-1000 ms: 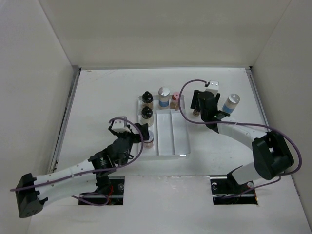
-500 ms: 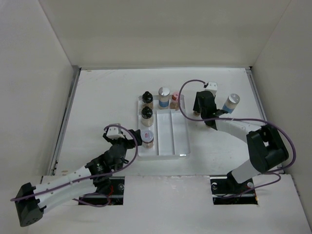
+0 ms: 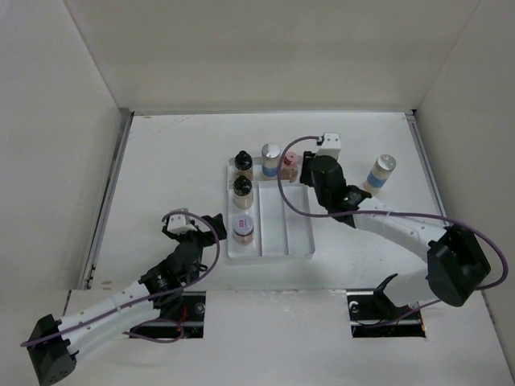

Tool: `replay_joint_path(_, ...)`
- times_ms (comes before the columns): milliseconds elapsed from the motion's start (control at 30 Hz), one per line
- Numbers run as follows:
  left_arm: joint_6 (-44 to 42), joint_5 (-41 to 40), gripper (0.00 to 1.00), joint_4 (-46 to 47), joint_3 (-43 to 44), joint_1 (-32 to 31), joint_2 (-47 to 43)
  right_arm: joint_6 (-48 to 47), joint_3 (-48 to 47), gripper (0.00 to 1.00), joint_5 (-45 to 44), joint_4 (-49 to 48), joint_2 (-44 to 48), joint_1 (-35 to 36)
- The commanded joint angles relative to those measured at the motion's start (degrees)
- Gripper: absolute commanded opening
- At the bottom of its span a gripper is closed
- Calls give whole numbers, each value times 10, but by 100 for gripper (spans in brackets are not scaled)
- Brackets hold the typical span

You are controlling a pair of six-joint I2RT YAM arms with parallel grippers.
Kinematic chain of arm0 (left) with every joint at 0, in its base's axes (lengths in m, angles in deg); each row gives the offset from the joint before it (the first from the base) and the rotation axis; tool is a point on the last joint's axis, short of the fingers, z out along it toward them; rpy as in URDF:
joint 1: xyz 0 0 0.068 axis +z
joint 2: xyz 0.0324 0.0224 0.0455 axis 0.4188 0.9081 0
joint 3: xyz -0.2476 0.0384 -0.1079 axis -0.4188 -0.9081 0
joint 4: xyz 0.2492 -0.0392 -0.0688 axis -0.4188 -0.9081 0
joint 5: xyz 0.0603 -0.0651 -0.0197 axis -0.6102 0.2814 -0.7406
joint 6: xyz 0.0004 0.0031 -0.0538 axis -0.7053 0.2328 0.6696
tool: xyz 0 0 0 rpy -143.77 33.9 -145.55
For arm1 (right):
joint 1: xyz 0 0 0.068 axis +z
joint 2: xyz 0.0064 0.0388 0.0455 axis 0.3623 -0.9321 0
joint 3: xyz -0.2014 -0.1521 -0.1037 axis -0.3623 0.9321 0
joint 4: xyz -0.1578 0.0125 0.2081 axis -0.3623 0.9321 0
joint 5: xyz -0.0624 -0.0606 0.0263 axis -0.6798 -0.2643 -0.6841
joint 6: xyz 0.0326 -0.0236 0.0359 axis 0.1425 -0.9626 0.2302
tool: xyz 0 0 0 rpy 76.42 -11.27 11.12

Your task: Organize the condiment bottles

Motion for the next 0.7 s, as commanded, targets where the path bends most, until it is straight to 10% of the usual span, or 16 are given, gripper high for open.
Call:
replay_joint_path(0,9,-12,96,65,-19,15,-18,9,-28,43,-13,-17,3,47)
replay_joint_path(667,-19,0,97,214,-52,10,49,8,-126,44,15,-75,-196,120)
